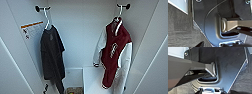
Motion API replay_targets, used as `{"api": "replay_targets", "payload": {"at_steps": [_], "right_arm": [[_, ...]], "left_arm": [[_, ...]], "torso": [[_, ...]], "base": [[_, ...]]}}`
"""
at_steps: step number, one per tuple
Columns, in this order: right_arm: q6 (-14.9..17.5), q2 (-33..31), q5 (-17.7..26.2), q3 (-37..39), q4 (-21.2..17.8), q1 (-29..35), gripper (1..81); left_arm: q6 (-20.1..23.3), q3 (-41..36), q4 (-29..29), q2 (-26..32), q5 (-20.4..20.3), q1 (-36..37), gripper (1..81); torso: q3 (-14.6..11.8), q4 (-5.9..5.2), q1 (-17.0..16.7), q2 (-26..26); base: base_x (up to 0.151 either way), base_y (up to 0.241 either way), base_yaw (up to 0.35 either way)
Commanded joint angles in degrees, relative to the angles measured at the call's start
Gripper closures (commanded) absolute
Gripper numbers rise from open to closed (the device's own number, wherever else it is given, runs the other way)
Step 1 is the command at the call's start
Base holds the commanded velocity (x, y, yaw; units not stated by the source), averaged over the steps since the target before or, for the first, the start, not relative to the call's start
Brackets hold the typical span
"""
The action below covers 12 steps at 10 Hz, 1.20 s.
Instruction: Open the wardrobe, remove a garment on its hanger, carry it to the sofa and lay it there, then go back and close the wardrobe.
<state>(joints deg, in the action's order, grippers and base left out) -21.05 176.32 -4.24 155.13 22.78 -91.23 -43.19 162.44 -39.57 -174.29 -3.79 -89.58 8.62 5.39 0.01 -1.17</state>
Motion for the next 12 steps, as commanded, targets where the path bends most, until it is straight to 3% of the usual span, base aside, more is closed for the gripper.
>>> {"api": "replay_targets", "payload": {"at_steps": [1,2,3,5,8,9,10,12], "right_arm": [[0.2,0.3,3.1,-0.2,0.2,1.6,1.0],[0.2,0.3,3.1,-0.2,0.2,1.7,1.0],[0.3,0.2,3.1,-0.2,0.2,1.7,1.0],[0.3,0.3,3.0,-0.2,0.2,1.8,1.0],[0.2,0.3,3.1,-0.2,0.2,1.8,1.0],[0.2,0.3,3.1,-0.2,0.2,1.8,1.0],[0.2,0.2,3.1,-0.2,0.2,1.8,1.0],[0.1,0.3,3.1,-0.2,0.1,1.9,1.0]], "left_arm": [[15.2,0.2,10.4,-0.2,2.4,1.5,1.0],[20.1,0.1,14.2,-0.4,2.3,1.7,1.0],[23.4,-0.2,16.6,-0.4,2.6,2.2,1.0],[29.3,-0.3,22.0,-0.5,2.8,3.0,1.0],[44.7,-1.2,33.4,-0.5,4.1,4.3,1.0],[46.2,-2.3,33.7,-0.5,4.1,4.2,1.0],[46.1,-2.4,33.8,-0.6,4.1,4.2,1.0],[46.2,-2.1,33.9,-0.8,4.1,4.6,1.0]], "torso": [[0.0,0.00,0.0,0.0],[0.0,1.64,0.0,0.0],[0.0,2.51,0.0,0.0],[0.0,7.52,0.0,0.0],[0.0,12.64,0.0,0.0],[0.0,9.48,0.0,0.0],[0.0,11.37,0.0,0.0],[0.0,13.42,0.0,0.0]], "base": [[0.000,0.000,0.000],[0.000,0.000,0.000],[0.000,0.000,0.000],[0.000,0.000,0.000],[0.000,0.000,0.000],[0.000,0.000,0.000],[0.000,0.000,0.000],[0.000,0.000,0.000]]}}
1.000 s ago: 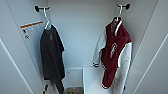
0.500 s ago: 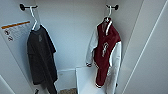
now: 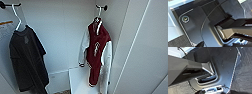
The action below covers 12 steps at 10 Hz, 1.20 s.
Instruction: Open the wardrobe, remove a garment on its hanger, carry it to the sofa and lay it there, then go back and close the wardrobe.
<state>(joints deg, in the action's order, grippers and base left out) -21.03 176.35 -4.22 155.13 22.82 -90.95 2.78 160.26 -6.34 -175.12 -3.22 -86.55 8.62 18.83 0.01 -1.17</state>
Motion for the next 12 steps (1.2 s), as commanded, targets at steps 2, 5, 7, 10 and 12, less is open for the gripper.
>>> {"api": "replay_targets", "payload": {"at_steps": [2,5,7,10,12], "right_arm": [[0.1,0.3,3.1,-0.2,0.0,1.6,1.0],[0.2,0.3,3.1,-0.2,0.0,1.5,1.0],[0.2,0.2,3.1,-0.2,0.1,1.9,1.0],[0.3,0.2,3.0,-0.4,0.1,2.1,1.0],[0.2,0.2,3.0,-0.4,0.0,2.1,1.0]], "left_arm": [[0.6,0.1,-0.3,1.0,3.7,3.1,1.0],[1.0,-2.3,-0.7,1.7,3.9,4.6,1.0],[0.9,-9.6,-1.7,5.5,4.2,6.8,1.0],[0.5,-29.3,-1.3,16.3,8.8,12.6,1.0],[0.1,-41.0,-0.7,23.4,8.8,16.8,1.0]], "torso": [[0.0,0.02,0.0,0.0],[0.0,-0.44,0.0,0.0],[0.0,-0.44,0.0,0.0],[0.0,-0.44,0.0,0.0],[0.0,-0.44,0.0,0.0]], "base": [[0.000,0.000,0.000],[0.000,0.000,0.000],[0.000,0.000,0.000],[0.000,0.000,0.000],[0.000,0.000,0.000]]}}
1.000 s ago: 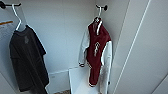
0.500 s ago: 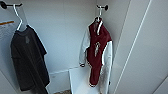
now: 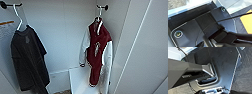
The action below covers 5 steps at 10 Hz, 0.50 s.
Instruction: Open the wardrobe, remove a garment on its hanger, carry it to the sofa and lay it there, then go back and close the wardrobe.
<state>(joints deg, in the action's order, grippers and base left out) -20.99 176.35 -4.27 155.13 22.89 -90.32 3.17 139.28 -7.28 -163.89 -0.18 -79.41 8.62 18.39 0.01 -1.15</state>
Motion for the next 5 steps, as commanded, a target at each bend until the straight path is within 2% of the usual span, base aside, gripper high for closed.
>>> {"api": "replay_targets", "payload": {"at_steps": [1,3,5], "right_arm": [[0.1,0.2,3.0,-0.4,0.0,1.5,1.0],[0.1,0.3,2.9,-0.3,0.0,1.5,1.0],[0.1,0.2,2.9,-0.2,-0.1,1.6,1.0]], "left_arm": [[-0.3,-24.6,0.2,15.0,5.8,11.7,1.0],[-1.1,-30.0,0.7,18.0,6.7,16.2,1.0],[-1.1,-32.3,1.6,19.0,9.4,20.4,1.0]], "torso": [[0.0,0.00,0.0,0.0],[0.0,0.00,0.0,0.0],[0.0,0.00,0.0,0.0]], "base": [[0.000,0.000,0.000],[0.000,0.000,0.000],[0.000,0.000,0.000]]}}
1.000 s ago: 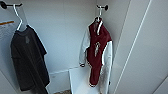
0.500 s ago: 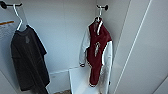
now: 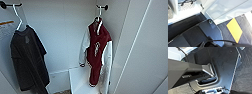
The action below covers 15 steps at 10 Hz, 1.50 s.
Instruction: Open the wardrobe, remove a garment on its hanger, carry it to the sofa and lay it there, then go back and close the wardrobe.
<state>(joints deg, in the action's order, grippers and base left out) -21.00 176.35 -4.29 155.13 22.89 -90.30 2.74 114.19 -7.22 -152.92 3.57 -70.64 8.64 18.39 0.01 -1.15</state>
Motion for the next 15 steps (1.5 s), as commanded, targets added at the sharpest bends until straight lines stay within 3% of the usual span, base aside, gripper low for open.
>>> {"api": "replay_targets", "payload": {"at_steps": [1,5,10,15], "right_arm": [[0.1,0.2,3.0,-0.2,-0.1,1.6,1.0],[0.0,0.1,3.0,-0.2,-0.2,2.2,1.0],[-0.1,0.2,3.1,-0.2,-0.4,2.2,1.0],[-0.2,0.0,3.1,0.0,-0.5,2.3,1.0]], "left_arm": [[-0.8,-7.2,2.7,7.8,7.2,13.9,1.0],[-3.3,-9.5,3.8,6.8,11.3,22.3,1.0],[-7.2,-18.5,3.8,6.9,18.1,33.9,1.0],[-14.8,-21.9,3.5,6.0,22.0,45.3,1.0]], "torso": [[0.0,0.00,0.0,0.0],[0.0,0.00,0.0,0.0],[0.0,0.00,0.1,0.0],[0.1,0.00,0.1,0.0]], "base": [[0.000,0.000,0.000],[0.000,0.000,0.000],[0.000,0.000,0.000],[0.000,0.000,0.000]]}}
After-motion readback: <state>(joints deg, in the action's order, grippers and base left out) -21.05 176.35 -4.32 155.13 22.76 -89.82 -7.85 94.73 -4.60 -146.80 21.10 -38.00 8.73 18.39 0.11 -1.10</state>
